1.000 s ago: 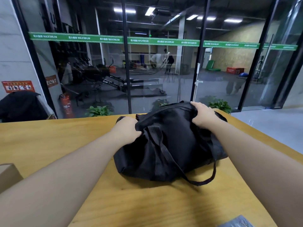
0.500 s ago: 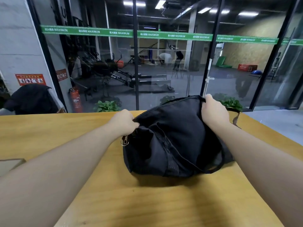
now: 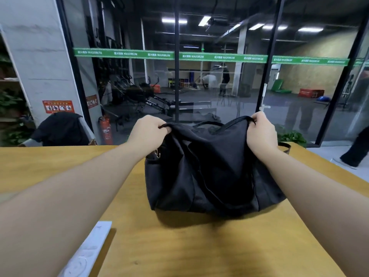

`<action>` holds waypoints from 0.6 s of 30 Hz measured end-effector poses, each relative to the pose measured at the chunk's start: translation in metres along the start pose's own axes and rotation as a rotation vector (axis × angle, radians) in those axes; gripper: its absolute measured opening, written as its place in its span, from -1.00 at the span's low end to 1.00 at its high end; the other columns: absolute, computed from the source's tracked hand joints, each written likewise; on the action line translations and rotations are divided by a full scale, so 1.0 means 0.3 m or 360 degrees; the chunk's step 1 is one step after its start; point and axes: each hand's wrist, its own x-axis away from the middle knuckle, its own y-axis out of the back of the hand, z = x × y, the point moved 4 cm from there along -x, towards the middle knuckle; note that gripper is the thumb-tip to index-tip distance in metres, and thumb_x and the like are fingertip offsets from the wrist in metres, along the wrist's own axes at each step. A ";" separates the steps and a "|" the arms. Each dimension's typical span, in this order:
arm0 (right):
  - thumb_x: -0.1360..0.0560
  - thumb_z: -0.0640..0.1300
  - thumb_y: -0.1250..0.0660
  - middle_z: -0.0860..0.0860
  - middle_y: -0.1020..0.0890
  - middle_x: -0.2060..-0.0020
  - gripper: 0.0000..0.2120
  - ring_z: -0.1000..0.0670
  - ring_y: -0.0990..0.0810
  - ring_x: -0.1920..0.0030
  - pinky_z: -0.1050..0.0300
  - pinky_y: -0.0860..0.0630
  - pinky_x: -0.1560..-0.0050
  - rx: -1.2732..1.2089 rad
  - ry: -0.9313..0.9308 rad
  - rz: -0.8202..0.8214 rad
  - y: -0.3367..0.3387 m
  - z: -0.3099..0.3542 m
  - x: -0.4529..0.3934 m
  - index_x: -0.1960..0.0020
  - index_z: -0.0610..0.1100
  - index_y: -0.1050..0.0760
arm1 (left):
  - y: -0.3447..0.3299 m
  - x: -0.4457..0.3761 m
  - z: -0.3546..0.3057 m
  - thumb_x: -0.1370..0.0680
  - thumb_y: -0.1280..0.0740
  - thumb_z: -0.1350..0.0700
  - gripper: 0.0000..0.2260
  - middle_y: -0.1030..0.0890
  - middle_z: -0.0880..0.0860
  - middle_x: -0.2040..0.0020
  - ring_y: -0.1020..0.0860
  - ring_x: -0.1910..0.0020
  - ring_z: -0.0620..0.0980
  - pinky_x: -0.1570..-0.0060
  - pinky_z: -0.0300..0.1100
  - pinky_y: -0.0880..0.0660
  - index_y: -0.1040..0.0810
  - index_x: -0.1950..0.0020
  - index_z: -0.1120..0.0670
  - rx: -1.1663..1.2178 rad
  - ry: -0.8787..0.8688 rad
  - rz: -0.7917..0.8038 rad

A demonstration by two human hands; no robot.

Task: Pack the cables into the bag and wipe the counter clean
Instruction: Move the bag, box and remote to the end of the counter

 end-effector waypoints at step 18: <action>-0.64 -0.17 -0.03 -0.10 -0.52 -0.11 -0.76 -0.04 -0.39 0.04 0.18 -0.28 0.04 -0.0494 0.0056 0.0270 -0.481 0.494 0.014 -0.25 -0.19 -0.35 | 0.369 0.051 0.386 -0.55 -0.28 0.05 -0.77 -0.67 0.13 0.18 -0.60 0.13 0.12 0.13 -0.03 -0.52 -0.64 0.12 0.15 -0.0101 0.0137 -0.0340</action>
